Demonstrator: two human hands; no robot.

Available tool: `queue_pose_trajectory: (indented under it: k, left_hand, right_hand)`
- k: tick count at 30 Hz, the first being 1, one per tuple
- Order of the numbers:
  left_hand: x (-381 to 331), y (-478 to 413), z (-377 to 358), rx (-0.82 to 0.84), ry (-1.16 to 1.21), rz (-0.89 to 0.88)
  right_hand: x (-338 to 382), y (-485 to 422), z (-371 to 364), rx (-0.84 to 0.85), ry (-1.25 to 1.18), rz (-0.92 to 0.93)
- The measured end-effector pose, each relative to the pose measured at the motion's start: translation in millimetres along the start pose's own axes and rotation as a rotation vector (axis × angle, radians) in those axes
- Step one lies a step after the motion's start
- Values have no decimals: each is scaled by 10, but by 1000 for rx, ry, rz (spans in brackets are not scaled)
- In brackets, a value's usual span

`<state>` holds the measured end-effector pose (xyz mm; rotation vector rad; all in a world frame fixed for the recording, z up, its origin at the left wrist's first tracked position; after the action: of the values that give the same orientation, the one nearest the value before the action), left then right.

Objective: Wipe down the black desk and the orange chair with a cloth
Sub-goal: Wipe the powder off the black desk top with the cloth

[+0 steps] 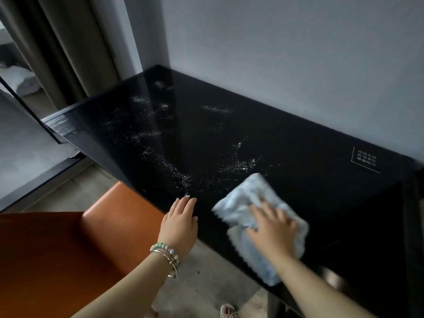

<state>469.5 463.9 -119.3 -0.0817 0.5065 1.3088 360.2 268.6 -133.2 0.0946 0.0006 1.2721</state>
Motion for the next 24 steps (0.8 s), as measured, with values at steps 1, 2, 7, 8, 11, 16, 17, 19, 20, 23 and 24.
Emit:
queue_pose_trajectory:
  k: [1,2,7,8,11,16,17,19,20,23,24]
  left_hand:
    - [-16,-12,-4,-4,-11,4]
    - [-27,-21,-12,-3,-22,9]
    - [-122,-56,-188,62,-163,-14]
    - [-143,-71,-220,67,-182,-15]
    - [-180,-149,-240,52,-190,16]
    - [-339,-208,-327,87,-232,-64]
    - [-370,-211,-345,91,-243,-75]
    - [-418,-223,-374,100,-236,-60]
    - [-434,-229,-371,97,-216,-40]
    - [-455,-251,-319,54,-137,37]
    - [-463,-259,-306,36,-121,54]
  right_hand:
    - [-367,16,14,9,-6,-129]
    - [-679,47,28,28,-29,-235]
    - [-911,4,-3,78,-151,-426]
    - [-683,-53,-19,82,-116,-358]
    - [172,-168,-110,64,-77,34]
    - [-13,-181,253,-151,21,325]
    - [-355,-197,249,-116,49,200]
    - [-1005,-167,148,10,-9,-69]
    - [-1154,-148,110,14,-52,-120]
    - [-968,-165,90,40,-60,-100]
    - [-768,-166,100,35,-34,-49]
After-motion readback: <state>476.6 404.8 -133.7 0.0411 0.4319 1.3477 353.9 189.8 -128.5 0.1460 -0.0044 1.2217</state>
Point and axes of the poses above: each hand's wrist, its own y-axis away from the middle knuckle, its own z-axis out of the back of the hand, x = y × z, the point moved 9 cm from there along -y, towards the middle knuckle, and after that the axes turned 15 degrees about z, right-handed, at the moved point
